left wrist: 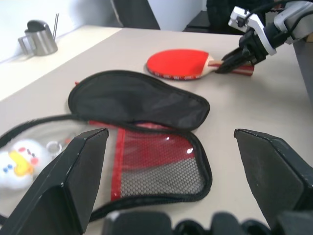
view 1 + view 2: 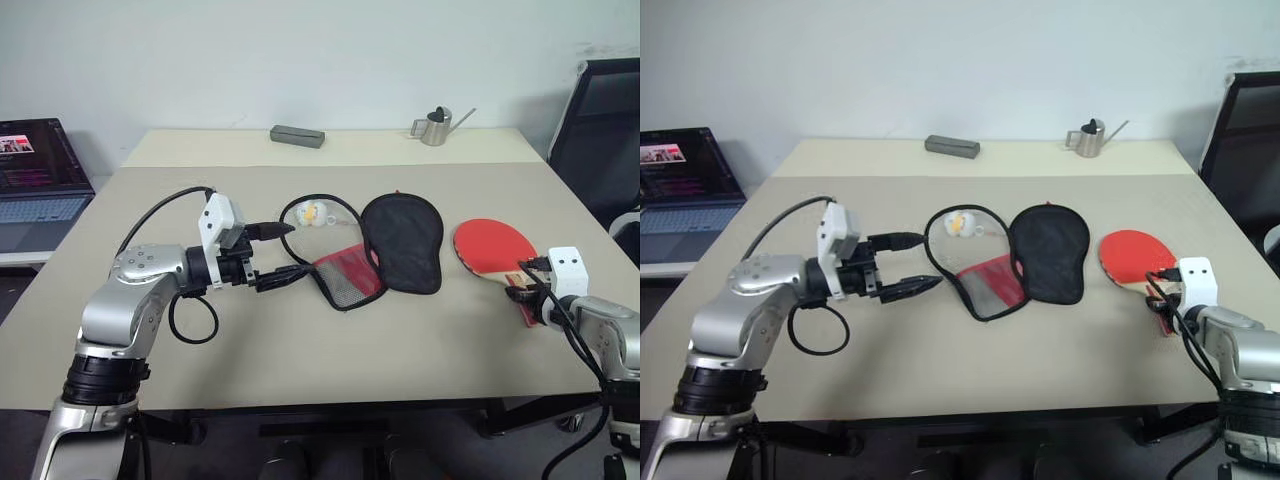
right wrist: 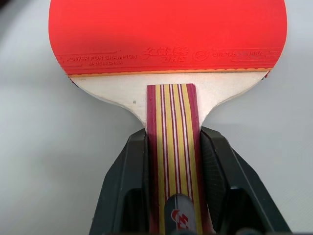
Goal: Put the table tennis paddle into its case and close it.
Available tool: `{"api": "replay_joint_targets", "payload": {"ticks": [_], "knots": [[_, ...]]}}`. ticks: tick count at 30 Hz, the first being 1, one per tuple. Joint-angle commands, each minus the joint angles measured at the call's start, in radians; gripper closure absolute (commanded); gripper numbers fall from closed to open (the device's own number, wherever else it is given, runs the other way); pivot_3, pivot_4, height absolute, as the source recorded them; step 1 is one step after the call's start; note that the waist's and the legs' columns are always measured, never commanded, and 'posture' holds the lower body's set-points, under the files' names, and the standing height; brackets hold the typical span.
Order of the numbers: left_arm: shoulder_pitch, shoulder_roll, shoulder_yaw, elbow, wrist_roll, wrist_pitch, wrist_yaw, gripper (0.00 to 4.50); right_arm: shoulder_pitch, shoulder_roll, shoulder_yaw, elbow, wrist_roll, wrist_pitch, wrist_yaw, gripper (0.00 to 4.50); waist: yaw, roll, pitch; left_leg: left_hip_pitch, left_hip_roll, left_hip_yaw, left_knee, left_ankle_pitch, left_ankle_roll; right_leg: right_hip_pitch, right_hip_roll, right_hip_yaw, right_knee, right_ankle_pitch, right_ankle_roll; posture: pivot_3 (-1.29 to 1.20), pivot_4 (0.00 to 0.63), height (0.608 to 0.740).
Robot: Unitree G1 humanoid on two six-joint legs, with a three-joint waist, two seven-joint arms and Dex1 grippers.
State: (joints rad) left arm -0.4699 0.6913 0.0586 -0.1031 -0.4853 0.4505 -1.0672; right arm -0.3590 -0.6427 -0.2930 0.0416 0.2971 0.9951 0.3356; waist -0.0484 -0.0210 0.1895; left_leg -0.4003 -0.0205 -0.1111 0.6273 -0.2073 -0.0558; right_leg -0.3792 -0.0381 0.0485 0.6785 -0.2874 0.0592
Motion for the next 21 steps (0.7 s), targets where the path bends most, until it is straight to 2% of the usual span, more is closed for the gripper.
{"api": "replay_joint_targets", "payload": {"ticks": [1,8,12,16,21], "knots": [[-0.004,0.014,0.035,-0.031,-0.012,-0.009,0.013,0.0,-0.062,-0.005,-0.047,-0.084,0.019,0.026,-0.028,3.43,0.0,0.001,0.0,-0.001,0.0,0.0,-0.001,0.0,0.0,-0.001,0.0,0.0,0.0,0.0,0.0,0.0,0.15,0.74],[-0.011,0.011,0.033,-0.013,-0.007,-0.016,0.021,0.0,-0.153,0.099,-0.031,-0.235,0.058,0.143,-0.098,3.43,-0.004,0.001,0.0,-0.002,0.0,0.0,-0.011,0.0,0.0,-0.007,0.0,0.0,0.001,0.001,-0.008,0.0,0.15,0.74],[-0.01,0.012,0.046,-0.011,-0.016,-0.017,0.024,0.0,-0.192,0.221,0.001,-0.306,0.069,0.214,-0.16,3.43,-0.004,0.001,0.0,-0.002,0.0,0.0,-0.014,0.0,0.0,-0.008,0.0,-0.001,0.0,0.001,-0.009,0.0,0.15,0.74],[0.021,0.032,0.054,-0.029,-0.027,-0.016,-0.008,0.0,-0.228,0.337,0.061,-0.301,0.044,0.214,-0.215,3.43,-0.007,0.001,0.001,-0.002,0.001,0.0,-0.016,0.0,0.0,-0.009,0.0,-0.001,0.0,0.0,-0.01,0.0,0.15,0.74],[0.024,0.043,0.068,-0.032,-0.032,-0.016,-0.007,0.0,-0.248,0.425,0.108,-0.259,0.017,0.176,-0.258,3.43,-0.006,0.001,0.001,-0.002,0.0,0.0,-0.016,0.0,0.0,-0.01,0.0,-0.001,0.0,0.0,-0.01,0.0,0.15,0.74]]}}
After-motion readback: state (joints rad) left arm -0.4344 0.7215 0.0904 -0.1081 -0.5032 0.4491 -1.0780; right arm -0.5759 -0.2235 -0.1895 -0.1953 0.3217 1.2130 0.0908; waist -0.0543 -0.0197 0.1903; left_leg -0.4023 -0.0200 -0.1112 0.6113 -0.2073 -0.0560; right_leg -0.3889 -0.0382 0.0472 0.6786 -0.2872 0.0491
